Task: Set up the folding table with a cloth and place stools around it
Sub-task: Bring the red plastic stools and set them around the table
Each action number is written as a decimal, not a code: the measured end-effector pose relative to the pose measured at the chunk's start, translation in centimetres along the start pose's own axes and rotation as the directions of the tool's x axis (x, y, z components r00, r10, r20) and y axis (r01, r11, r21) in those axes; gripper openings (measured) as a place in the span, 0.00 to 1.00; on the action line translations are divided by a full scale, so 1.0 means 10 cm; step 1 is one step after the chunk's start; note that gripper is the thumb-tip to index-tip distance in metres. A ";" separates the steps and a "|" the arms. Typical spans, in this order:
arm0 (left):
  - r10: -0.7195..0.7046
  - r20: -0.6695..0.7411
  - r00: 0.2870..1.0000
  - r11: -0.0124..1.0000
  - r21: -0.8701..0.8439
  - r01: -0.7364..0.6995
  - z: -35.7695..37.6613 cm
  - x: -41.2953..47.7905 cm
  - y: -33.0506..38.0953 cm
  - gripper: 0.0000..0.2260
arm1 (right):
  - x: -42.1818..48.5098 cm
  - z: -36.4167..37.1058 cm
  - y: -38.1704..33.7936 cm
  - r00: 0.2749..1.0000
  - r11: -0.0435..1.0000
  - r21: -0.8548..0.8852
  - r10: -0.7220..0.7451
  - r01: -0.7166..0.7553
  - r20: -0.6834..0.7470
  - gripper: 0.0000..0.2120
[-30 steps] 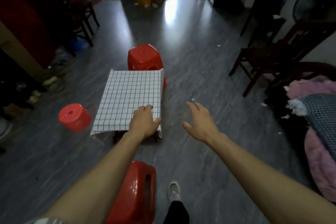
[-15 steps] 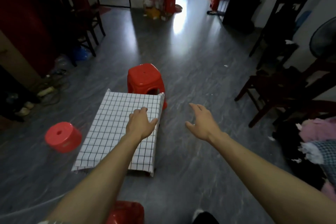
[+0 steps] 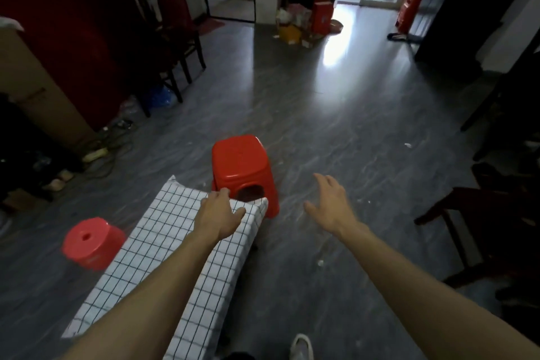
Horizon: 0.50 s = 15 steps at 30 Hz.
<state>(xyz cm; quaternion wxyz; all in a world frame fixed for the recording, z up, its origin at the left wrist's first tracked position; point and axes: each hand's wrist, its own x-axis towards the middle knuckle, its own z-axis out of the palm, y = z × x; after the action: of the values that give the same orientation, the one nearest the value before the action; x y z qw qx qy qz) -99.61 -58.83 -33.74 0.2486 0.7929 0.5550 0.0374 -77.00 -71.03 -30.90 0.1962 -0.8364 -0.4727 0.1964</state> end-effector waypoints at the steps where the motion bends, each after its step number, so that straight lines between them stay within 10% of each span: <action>1: -0.007 -0.013 1.000 1.000 -0.013 0.006 -0.04 0.15 0.07 0.24 | 0.21 -0.08 0.02 1.000 1.000 -0.006 -0.009 0.009 0.007 0.35; 15: -0.219 0.008 0.976 0.961 -0.169 0.217 0.00 2.64 0.25 0.26 | 3.10 -0.09 -0.36 0.974 0.973 -0.113 -0.188 0.202 0.127 0.34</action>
<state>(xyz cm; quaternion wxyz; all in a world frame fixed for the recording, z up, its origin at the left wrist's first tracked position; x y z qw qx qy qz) -87.39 -35.79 -38.35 0.3147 0.7028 0.6351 0.0608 -64.38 -42.51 -32.72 0.1342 -0.7837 -0.5745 0.1941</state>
